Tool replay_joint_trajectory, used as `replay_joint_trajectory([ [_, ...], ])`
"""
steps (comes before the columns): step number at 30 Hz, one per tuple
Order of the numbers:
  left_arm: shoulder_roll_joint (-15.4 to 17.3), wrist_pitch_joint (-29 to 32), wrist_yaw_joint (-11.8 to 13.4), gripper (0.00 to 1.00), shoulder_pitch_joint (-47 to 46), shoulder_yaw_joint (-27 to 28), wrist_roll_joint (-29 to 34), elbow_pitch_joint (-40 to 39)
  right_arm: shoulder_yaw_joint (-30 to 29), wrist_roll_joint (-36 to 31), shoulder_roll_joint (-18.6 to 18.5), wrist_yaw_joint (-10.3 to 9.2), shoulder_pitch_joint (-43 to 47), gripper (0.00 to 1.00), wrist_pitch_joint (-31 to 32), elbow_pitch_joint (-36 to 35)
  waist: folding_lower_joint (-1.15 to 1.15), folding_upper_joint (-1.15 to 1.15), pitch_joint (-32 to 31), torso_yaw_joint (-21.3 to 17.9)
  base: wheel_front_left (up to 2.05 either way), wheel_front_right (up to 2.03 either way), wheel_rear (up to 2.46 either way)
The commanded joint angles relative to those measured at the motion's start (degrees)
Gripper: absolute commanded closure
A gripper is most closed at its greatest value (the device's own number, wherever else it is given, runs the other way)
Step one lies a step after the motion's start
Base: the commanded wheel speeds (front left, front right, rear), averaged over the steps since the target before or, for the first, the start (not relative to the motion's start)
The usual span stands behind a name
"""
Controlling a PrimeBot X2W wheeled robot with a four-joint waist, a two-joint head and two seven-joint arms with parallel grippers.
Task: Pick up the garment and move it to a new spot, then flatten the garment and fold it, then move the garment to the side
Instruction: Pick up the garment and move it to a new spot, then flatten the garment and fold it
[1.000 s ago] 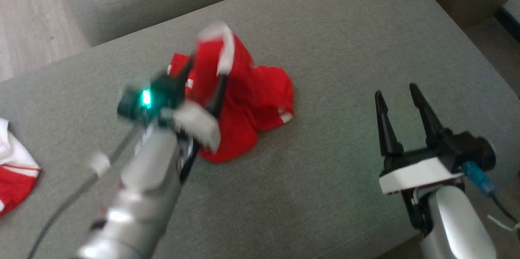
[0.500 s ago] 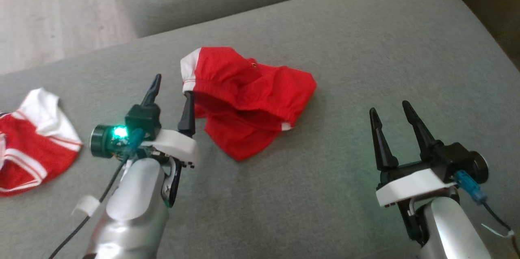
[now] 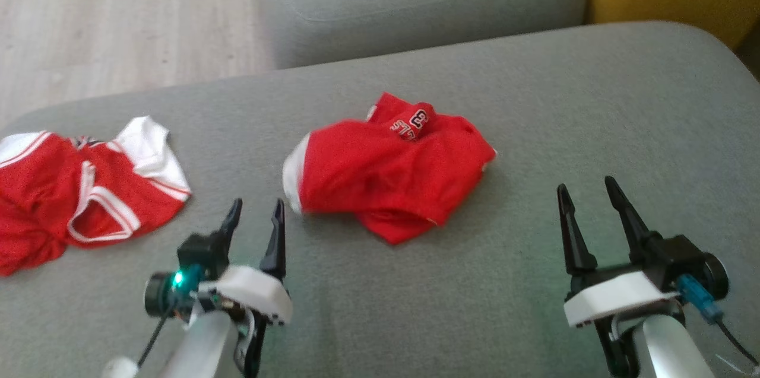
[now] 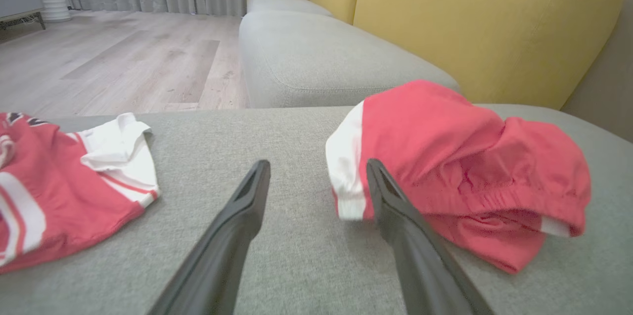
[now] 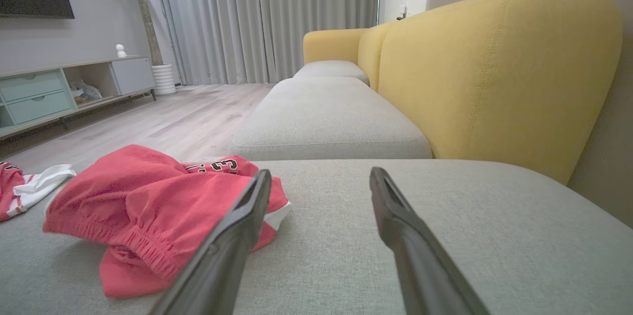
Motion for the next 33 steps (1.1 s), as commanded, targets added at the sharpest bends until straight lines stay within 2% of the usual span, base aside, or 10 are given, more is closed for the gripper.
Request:
replay_joint_trajectory([
  [1, 0.62, -0.55, -0.38, 0.00, -0.08, 1.23, -0.99, -3.37, 0.94, -0.50, 0.09, -0.04, -0.73, 0.00, -0.36, -2.21, 0.00, 0.00, -1.19, 1.76, 0.00, 0.00, 0.00],
  [4, 0.61, -0.55, 0.56, 0.00, 4.66, 1.49, -2.30, -9.60, 0.50, -0.34, 0.09, -0.04, 0.61, 0.00, -0.36, -2.75, 0.00, 0.00, -2.00, 2.88, 0.00, 0.00, 0.00],
  [7, 0.60, -0.55, 2.96, 0.00, 10.40, 2.68, -2.57, -17.58, 0.38, 0.04, 0.09, -0.04, 2.25, 0.00, -0.36, -3.30, 0.00, 0.00, -2.90, 3.49, 0.00, 0.00, 0.00],
  [11, 0.60, -0.55, 6.57, 0.00, 17.69, 4.43, -1.45, -28.77, 0.59, 0.77, 0.09, -0.04, 5.11, 0.00, -0.36, -4.35, 0.00, 0.00, -4.01, 4.14, 0.00, 0.00, 0.00],
  [17, 0.59, -0.55, 9.11, 0.00, 25.05, 4.21, 2.28, -40.28, 2.86, 2.04, 0.09, -0.04, 9.43, 0.00, -0.36, -6.36, 0.00, 0.00, -4.93, 4.60, 0.00, 0.00, 0.00],
  [23, 0.59, -0.55, 11.22, 0.00, 27.83, 3.83, 3.43, -42.18, 3.81, 2.96, 0.09, -0.04, 11.49, 0.00, -0.36, -6.93, 0.00, 0.00, -5.66, 4.31, 0.00, 0.00, 0.00],
  [33, 0.59, -0.56, 11.96, 0.00, 28.41, 4.10, 4.64, -39.89, 4.32, 3.23, 0.09, -0.04, 11.10, 0.00, -0.36, -7.08, 0.00, 0.00, -5.98, 4.38, 0.00, 0.00, 0.00],
])
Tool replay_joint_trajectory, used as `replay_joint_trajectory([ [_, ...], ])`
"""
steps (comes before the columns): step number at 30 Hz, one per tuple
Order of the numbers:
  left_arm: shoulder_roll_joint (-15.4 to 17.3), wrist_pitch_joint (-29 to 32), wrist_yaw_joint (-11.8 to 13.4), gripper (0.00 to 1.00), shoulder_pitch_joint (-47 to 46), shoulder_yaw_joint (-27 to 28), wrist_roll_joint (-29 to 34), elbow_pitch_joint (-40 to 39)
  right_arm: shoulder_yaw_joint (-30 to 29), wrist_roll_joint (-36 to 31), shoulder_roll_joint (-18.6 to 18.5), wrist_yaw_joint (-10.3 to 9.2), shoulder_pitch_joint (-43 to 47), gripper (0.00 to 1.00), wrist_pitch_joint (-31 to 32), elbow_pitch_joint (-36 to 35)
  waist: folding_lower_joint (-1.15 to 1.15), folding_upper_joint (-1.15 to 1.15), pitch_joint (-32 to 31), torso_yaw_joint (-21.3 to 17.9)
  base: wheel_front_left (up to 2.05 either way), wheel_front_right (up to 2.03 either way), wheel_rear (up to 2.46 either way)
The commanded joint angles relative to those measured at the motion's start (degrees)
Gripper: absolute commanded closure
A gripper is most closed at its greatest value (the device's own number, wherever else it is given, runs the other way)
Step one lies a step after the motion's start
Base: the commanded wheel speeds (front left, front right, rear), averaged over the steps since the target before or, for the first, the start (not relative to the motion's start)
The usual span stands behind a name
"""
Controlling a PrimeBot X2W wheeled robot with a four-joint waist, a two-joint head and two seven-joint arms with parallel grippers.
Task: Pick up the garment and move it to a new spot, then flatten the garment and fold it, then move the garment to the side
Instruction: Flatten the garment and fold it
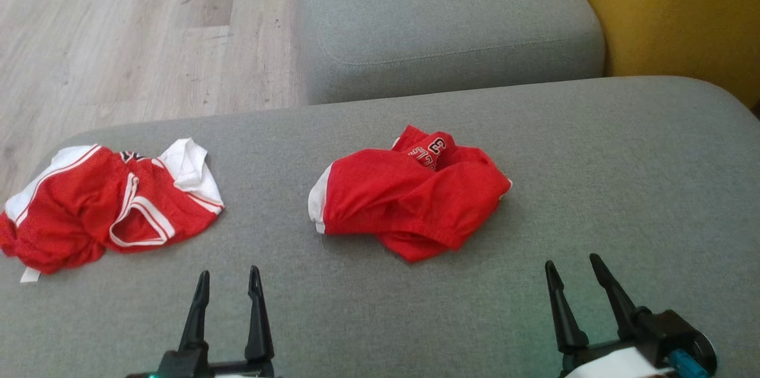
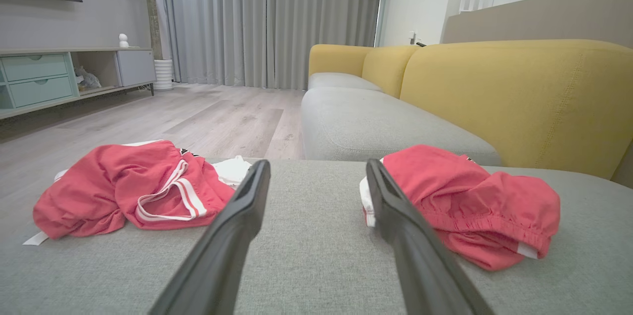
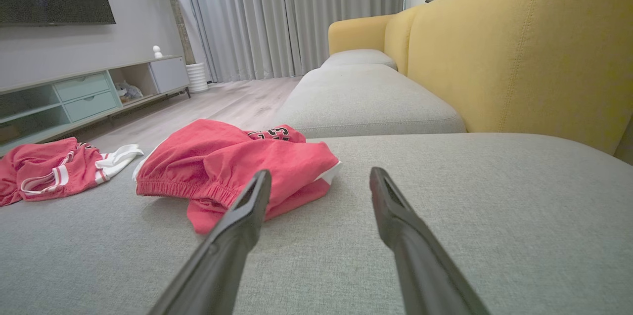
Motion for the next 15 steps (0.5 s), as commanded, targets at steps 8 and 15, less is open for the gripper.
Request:
replay_joint_trajectory([
  [8, 0.08, -0.54, 0.22, 0.00, -1.60, 1.62, 0.33, -0.66, 1.47, 0.46, -0.31, -0.04, -2.41, 0.00, -0.36, -1.92, 0.00, 0.00, -0.01, 0.67, 0.00, 0.00, 0.00],
  [15, 0.08, -0.54, 0.57, 0.00, -1.35, 0.38, 0.41, 0.28, 1.67, 0.45, -0.31, -0.04, -2.78, 0.00, -0.36, -1.81, 0.00, 0.00, 0.21, 1.07, 0.00, 0.00, 0.00],
])
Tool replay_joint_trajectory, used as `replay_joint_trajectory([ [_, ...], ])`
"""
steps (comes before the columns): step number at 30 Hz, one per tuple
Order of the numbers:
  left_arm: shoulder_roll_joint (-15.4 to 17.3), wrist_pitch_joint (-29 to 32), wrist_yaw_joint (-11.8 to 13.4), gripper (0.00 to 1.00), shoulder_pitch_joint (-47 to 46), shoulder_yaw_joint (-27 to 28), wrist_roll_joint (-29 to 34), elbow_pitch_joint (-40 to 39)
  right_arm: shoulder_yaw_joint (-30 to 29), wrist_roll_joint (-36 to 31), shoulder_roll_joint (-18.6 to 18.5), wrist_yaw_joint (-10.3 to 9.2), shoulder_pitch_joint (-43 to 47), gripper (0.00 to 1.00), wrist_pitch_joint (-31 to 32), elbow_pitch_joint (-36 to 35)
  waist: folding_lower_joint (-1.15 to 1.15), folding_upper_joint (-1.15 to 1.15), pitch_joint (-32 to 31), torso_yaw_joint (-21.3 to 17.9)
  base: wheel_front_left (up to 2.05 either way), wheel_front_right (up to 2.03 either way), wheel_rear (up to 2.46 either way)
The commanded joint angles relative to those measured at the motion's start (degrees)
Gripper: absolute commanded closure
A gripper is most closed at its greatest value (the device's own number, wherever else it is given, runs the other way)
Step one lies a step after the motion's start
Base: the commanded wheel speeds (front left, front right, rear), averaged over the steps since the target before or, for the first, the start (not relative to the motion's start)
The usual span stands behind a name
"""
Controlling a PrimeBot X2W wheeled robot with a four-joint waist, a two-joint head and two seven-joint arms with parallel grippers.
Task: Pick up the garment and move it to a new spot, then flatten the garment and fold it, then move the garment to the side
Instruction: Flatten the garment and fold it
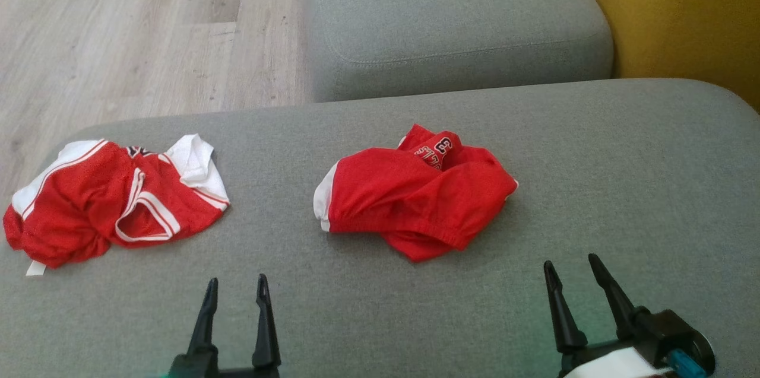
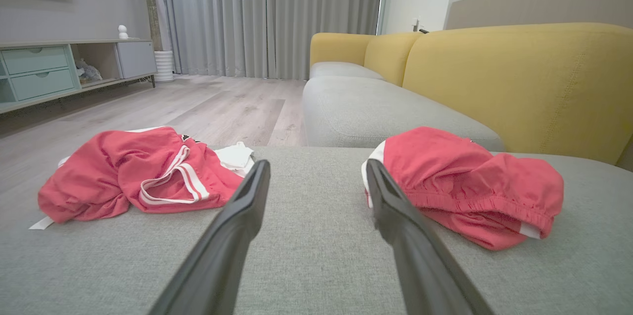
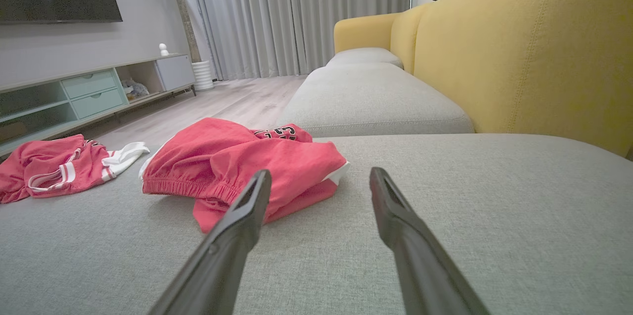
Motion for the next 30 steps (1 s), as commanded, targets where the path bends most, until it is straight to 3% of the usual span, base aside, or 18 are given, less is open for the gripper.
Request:
replay_joint_trajectory([
  [1, 0.07, -0.54, 0.26, 0.00, -1.42, 1.33, -0.06, -1.54, 1.51, 0.15, -0.31, -0.04, -2.78, 0.00, -0.36, -1.79, 0.00, 0.00, 0.04, 0.01, 0.00, 0.00, 0.00],
  [10, 0.07, -0.55, -2.73, 0.00, -2.86, -3.21, -0.70, 2.58, 2.88, -0.20, -0.31, -0.04, -3.70, 0.00, -0.36, -1.92, 0.00, 0.00, 1.86, -1.43, 0.00, 0.00, 0.00],
  [20, 0.07, -0.55, -9.18, 0.00, -14.00, -18.35, -3.38, 17.32, 5.09, -1.85, -0.35, -0.04, -6.21, 0.00, -0.36, -1.93, 0.00, 0.00, 7.46, -7.16, 0.00, 0.00, 0.00],
  [30, 0.07, -0.55, -8.94, 0.00, -28.68, -27.89, -7.26, 26.33, 7.23, -1.57, -0.75, -0.04, -11.24, 0.00, -0.36, -2.64, 0.00, 0.00, 15.92, -14.17, 0.00, 0.00, 0.00],
])
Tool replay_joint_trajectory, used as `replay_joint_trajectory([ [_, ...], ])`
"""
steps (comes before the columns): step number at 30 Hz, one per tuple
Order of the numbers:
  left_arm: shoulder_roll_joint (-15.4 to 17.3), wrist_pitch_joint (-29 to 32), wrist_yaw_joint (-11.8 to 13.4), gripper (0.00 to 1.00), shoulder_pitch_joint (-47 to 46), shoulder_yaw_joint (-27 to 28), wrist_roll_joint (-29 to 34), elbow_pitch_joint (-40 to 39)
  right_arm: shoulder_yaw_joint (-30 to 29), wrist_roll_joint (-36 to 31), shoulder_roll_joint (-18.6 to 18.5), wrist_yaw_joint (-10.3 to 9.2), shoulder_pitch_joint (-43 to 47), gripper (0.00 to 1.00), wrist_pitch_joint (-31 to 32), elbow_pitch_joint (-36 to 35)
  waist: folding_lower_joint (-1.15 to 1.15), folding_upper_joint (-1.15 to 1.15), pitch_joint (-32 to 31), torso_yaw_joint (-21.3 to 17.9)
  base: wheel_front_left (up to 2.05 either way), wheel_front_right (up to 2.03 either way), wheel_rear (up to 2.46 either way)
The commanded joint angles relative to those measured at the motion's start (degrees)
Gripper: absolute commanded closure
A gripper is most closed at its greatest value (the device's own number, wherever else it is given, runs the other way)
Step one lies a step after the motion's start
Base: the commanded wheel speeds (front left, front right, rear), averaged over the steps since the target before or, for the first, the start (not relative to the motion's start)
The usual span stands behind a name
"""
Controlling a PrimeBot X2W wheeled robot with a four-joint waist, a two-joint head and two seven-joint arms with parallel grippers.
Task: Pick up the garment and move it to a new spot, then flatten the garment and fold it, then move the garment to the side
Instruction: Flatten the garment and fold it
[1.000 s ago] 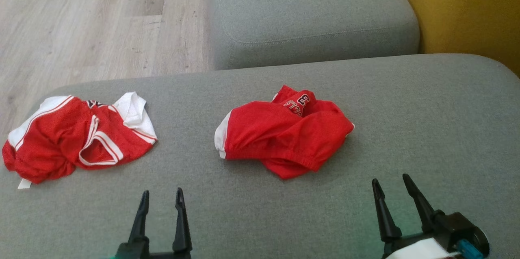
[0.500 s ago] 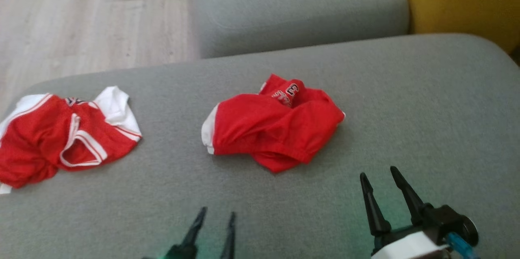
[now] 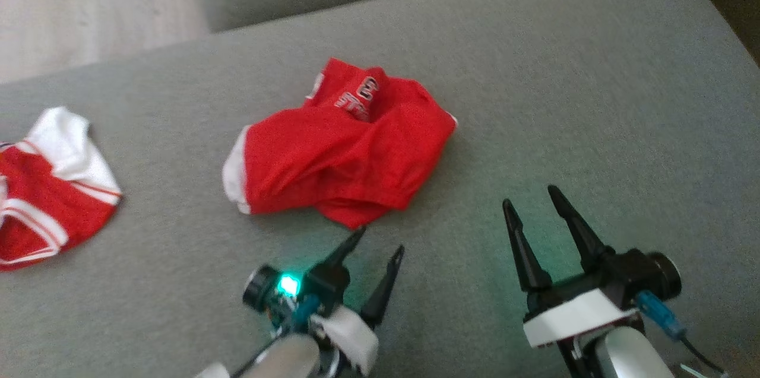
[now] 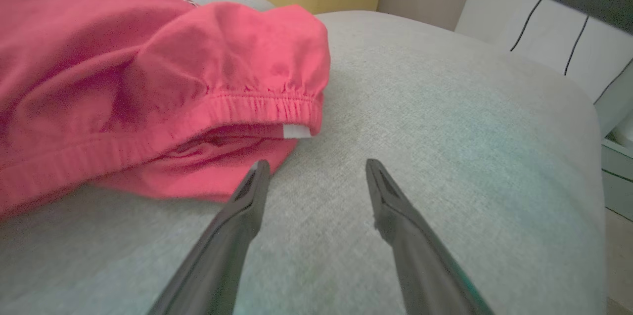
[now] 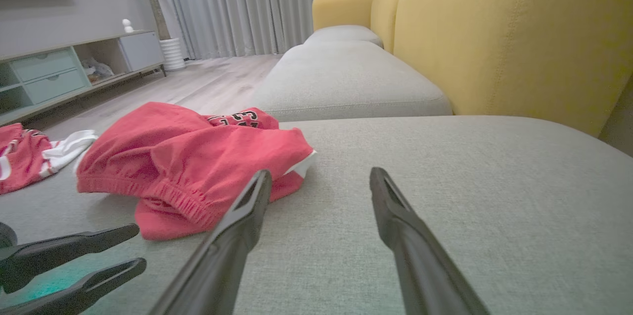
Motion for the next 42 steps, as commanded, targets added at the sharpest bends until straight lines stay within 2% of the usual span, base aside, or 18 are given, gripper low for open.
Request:
replay_joint_trajectory([
  [1, 0.02, -0.55, 0.06, 0.00, -4.55, -0.20, -1.31, 0.91, 1.74, 0.14, -0.53, -0.04, -2.59, 0.00, -0.36, -1.92, -0.02, 0.00, 4.59, -4.29, 0.00, 0.00, 0.00],
  [5, 0.02, -0.55, 1.01, 0.00, -9.74, -2.70, -2.67, 5.41, 2.78, 0.29, -0.44, -0.04, -4.09, 0.00, -0.36, -1.82, -0.02, 0.00, 6.84, -6.68, 0.00, 0.00, 0.00],
  [9, 0.02, -0.55, 4.72, 0.00, -13.47, -2.49, -1.41, 4.85, 2.93, 0.61, -0.32, -0.04, -5.32, 0.00, -0.36, -1.79, -0.02, 0.00, 8.21, -8.51, 0.00, 0.00, 0.00],
  [12, 0.07, -0.55, 7.59, 0.00, -15.07, -2.02, 2.43, 2.79, 2.95, 0.81, -0.25, -0.04, -5.67, 0.00, -0.36, -1.81, -0.02, 0.00, 8.66, -9.38, 0.00, 0.00, 0.00],
  [14, 0.20, -0.55, 8.38, 0.00, -15.34, -1.44, 4.19, 1.27, 3.12, 0.89, -0.21, -0.04, -5.73, 0.00, -0.36, -1.78, -0.02, 0.00, 8.62, -9.84, 0.00, 0.00, 0.00],
  [15, 0.32, -0.55, 8.62, 0.41, -15.43, -1.16, 4.97, 0.52, 3.23, 0.92, -0.20, -0.04, -5.72, 0.00, -0.36, -1.74, -0.02, 0.00, 8.55, -10.04, 0.00, 0.00, 0.00],
  [16, 0.51, -0.55, 8.74, 0.96, -15.53, -0.90, 5.72, -0.32, 3.35, 0.93, -0.19, -0.04, -5.72, 0.00, -0.36, -1.68, -0.02, 0.00, 8.43, -10.26, 0.00, 0.00, 0.00],
  [17, 0.65, -0.55, 8.60, 1.00, -15.60, -0.67, 6.32, -1.20, 3.42, 0.96, -0.18, -0.04, -5.71, 0.00, -0.36, -1.63, -0.02, 0.00, 8.22, -10.45, 0.00, 0.00, 0.00],
  [24, 0.79, -0.55, 7.50, 1.00, -15.84, 1.47, 9.16, -9.72, 3.31, 1.77, -0.15, -0.04, -4.99, 0.00, -0.36, -1.39, -0.02, 0.00, 5.21, -10.88, 0.00, 0.00, 0.00],
  [26, 0.70, -0.55, 6.19, 1.00, -15.92, 1.91, 9.01, -11.96, 3.29, 2.03, -0.15, -0.04, -4.71, 0.00, -0.36, -1.31, -0.02, 0.00, 4.00, -10.99, 0.00, 0.00, 0.00],
  [29, 0.44, -0.55, 2.95, 1.00, -17.04, 2.03, 7.78, -14.89, 3.36, 2.21, -0.15, -0.04, -4.06, 0.00, -0.36, -1.07, -0.02, 0.00, 1.85, -11.19, 0.00, 0.00, 0.00],
  [34, 0.10, -0.55, -1.27, 1.00, -21.85, 4.09, 2.77, -19.13, 3.12, 2.34, -0.14, -0.04, -2.56, 0.00, -0.36, -0.63, -0.02, 0.00, -2.16, -11.60, 0.00, 0.00, 0.00],
  [38, 0.04, -0.45, -1.38, 1.00, -24.30, 6.01, -1.98, -20.61, 2.24, 2.00, -0.14, -0.04, -1.08, 0.00, -0.36, -0.35, -0.02, 0.00, -4.50, -11.12, 0.00, 0.00, 0.00],
  [42, 0.03, 5.88, -1.92, 1.00, -19.89, 6.27, -9.91, -15.44, 1.39, 1.97, -0.14, -0.04, -0.34, 0.00, -0.36, -0.95, -0.02, 0.00, -4.26, -10.04, 0.00, 0.00, 0.00],
])
